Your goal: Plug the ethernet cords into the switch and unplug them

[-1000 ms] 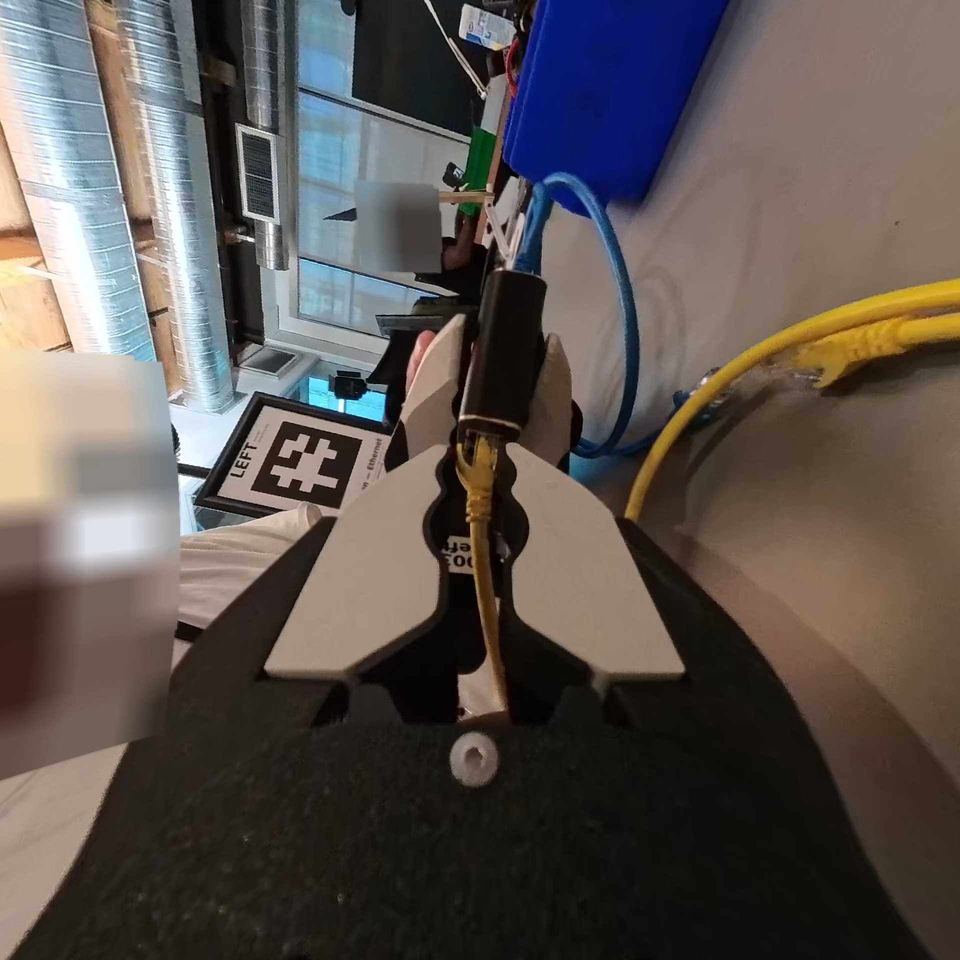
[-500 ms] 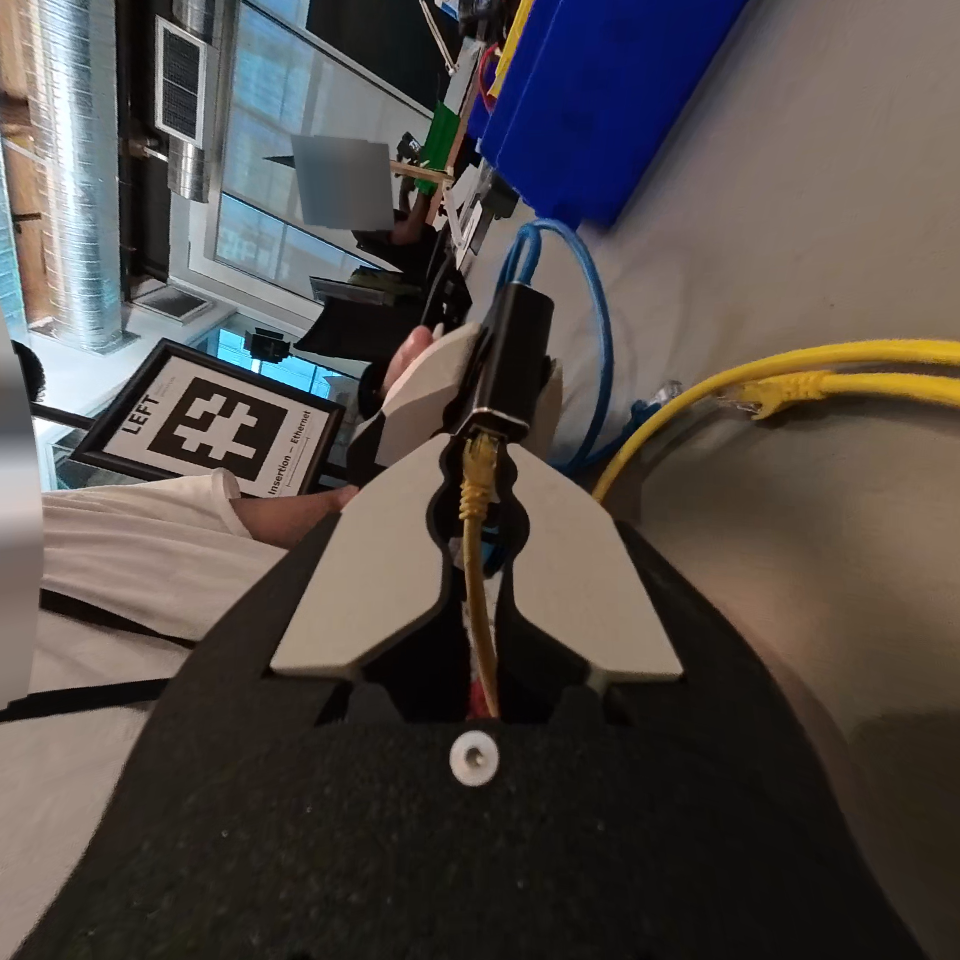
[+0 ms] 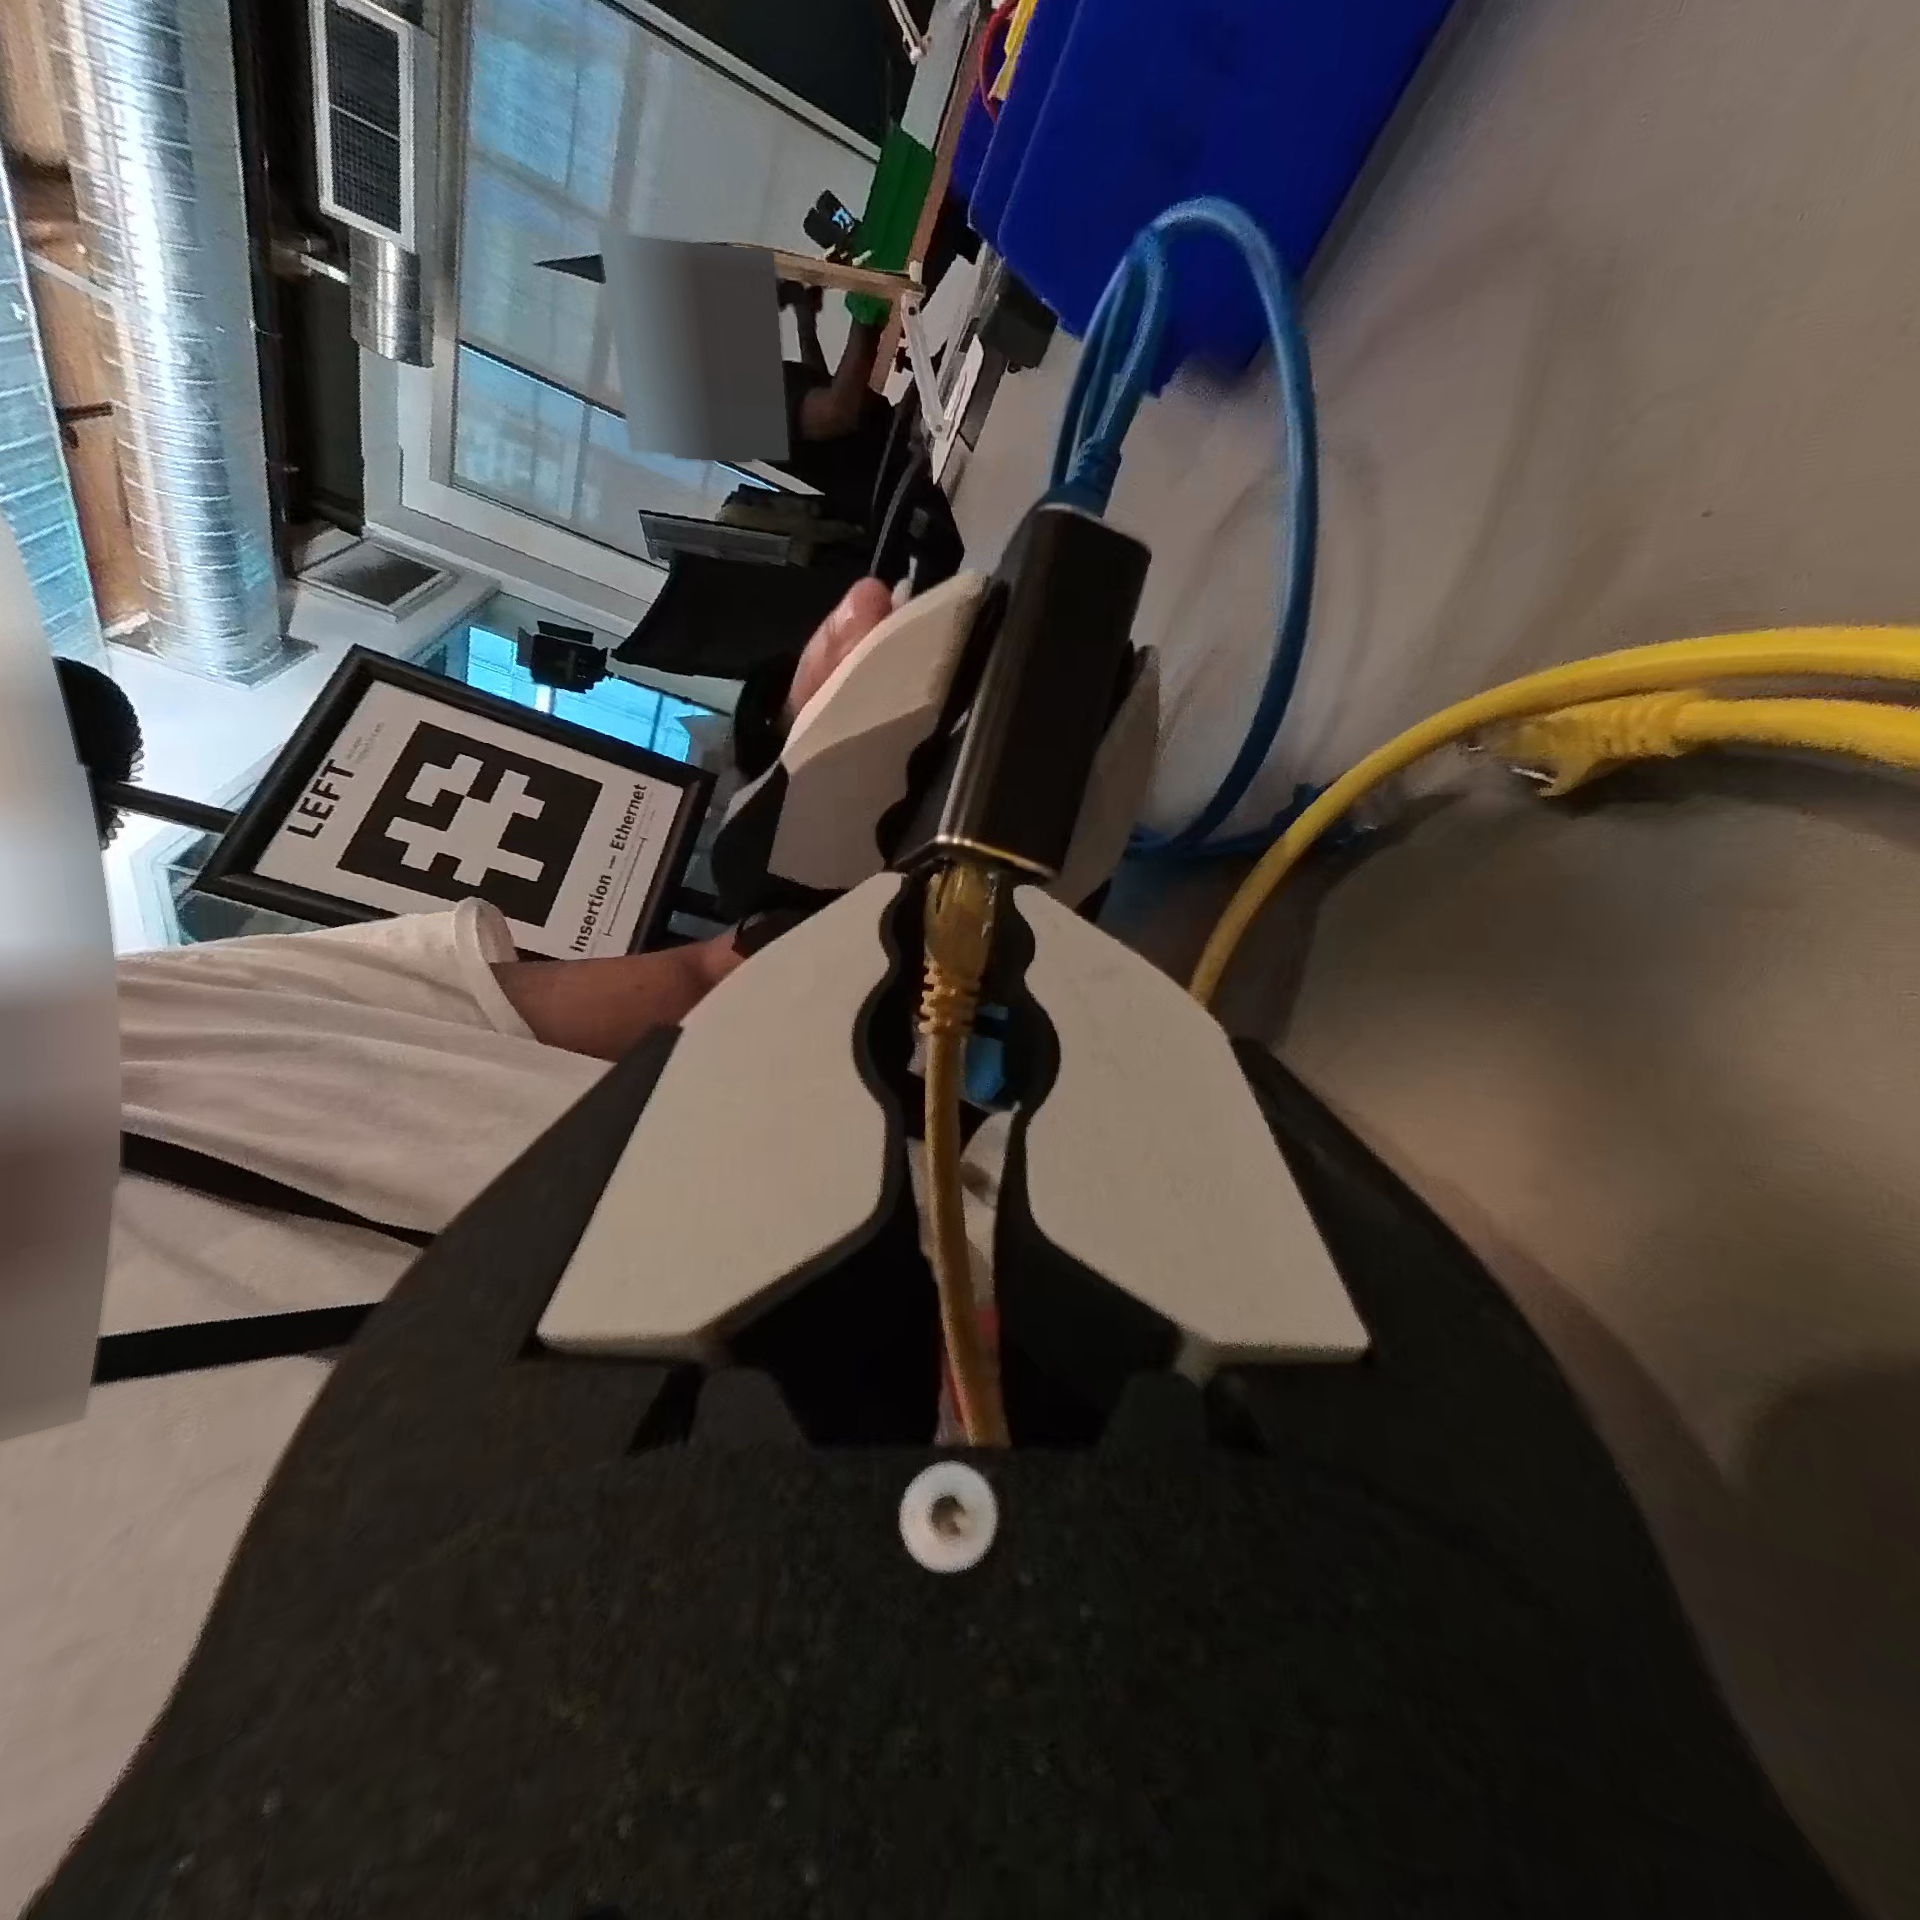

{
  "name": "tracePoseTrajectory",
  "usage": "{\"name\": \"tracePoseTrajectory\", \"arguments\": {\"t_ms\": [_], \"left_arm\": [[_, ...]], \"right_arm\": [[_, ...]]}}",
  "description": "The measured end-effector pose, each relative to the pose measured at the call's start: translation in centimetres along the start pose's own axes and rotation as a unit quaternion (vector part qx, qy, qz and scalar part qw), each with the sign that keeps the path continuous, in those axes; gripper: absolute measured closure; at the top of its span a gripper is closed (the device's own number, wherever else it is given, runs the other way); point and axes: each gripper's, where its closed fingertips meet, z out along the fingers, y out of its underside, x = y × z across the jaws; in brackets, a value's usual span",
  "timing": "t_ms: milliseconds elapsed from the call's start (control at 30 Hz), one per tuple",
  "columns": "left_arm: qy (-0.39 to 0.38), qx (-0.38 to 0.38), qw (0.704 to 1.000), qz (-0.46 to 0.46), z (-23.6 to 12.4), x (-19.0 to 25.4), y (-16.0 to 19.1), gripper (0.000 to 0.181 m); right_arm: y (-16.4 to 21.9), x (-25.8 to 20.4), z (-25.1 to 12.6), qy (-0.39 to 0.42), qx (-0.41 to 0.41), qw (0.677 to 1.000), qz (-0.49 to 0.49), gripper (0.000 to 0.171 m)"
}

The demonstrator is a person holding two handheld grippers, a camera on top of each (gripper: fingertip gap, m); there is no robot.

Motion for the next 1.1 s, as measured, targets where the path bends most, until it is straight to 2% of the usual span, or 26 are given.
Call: {"name": "tracePoseTrajectory", "arguments": {"t_ms": [67,133,200,233,300,400,467,567,600,667,733,800,900,1000,1100], "left_arm": [[0.008,-0.02,1.0,-0.016,0.1,0.3,0.4,0.156],[0.024,-0.008,0.999,-0.029,0.1,0.6,0.0,0.155],[0.075,-0.006,0.996,-0.046,-0.1,1.7,-0.2,0.136],[0.102,0.001,0.993,-0.059,-0.4,2.3,-0.4,0.131],[0.152,0.022,0.983,-0.097,-1.6,2.8,-0.9,0.125],[0.212,0.051,0.958,-0.185,-2.9,1.5,-0.6,0.128],[0.288,0.057,0.911,-0.29,-3.5,0.2,-0.4,0.117],[0.397,0.087,0.83,-0.382,-3.8,-1.6,-0.6,0.118],[0.44,0.1,0.804,-0.387,-3.9,-1.8,-0.9,0.119],[0.507,0.123,0.769,-0.368,-4.0,-2.4,-1.5,0.122],[0.587,0.149,0.721,-0.336,-5.0,-2.4,-2.3,0.141],[0.658,0.132,0.687,-0.28,-6.1,-1.1,-2.0,0.142],[0.688,0.093,0.688,-0.211,-6.3,1.3,-1.0,0.141],[0.692,0.104,0.682,-0.211,-6.4,2.5,-1.8,0.151],[0.672,0.117,0.695,-0.229,-5.7,2.8,-2.3,0.154]], "right_arm": [[-0.5,0.2,0.2,0.006,0.016,1.0,0.009,0.159],[-0.6,0.2,0.1,0.037,0.011,0.998,-0.04,0.159],[-0.7,0.8,-0.4,0.11,-0.011,0.987,-0.116,0.159],[-0.7,1.6,-0.8,0.157,-0.03,0.976,-0.148,0.159],[-0.7,1.8,-1.2,0.19,-0.055,0.962,-0.189,0.159],[-0.8,1.9,-1.8,0.222,-0.09,0.941,-0.238,0.159],[-0.8,1.9,-2.0,0.241,-0.12,0.923,-0.274,0.158],[-0.1,0.5,-0.9,0.224,-0.161,0.896,-0.348,0.158],[0.3,0.0,-0.4,0.22,-0.178,0.887,-0.366,0.158],[1.1,-0.1,0.4,0.231,-0.222,0.852,-0.413,0.159],[1.2,-0.1,1.1,0.251,-0.242,0.823,-0.449,0.159],[1.1,-0.2,1.5,0.253,-0.238,0.818,-0.459,0.158],[1.0,-0.5,1.3,0.245,-0.23,0.824,-0.457,0.158],[1.2,-0.8,1.0,0.244,-0.229,0.82,-0.465,0.158],[1.1,-0.3,0.3,0.266,-0.226,0.804,-0.481,0.158]]}}
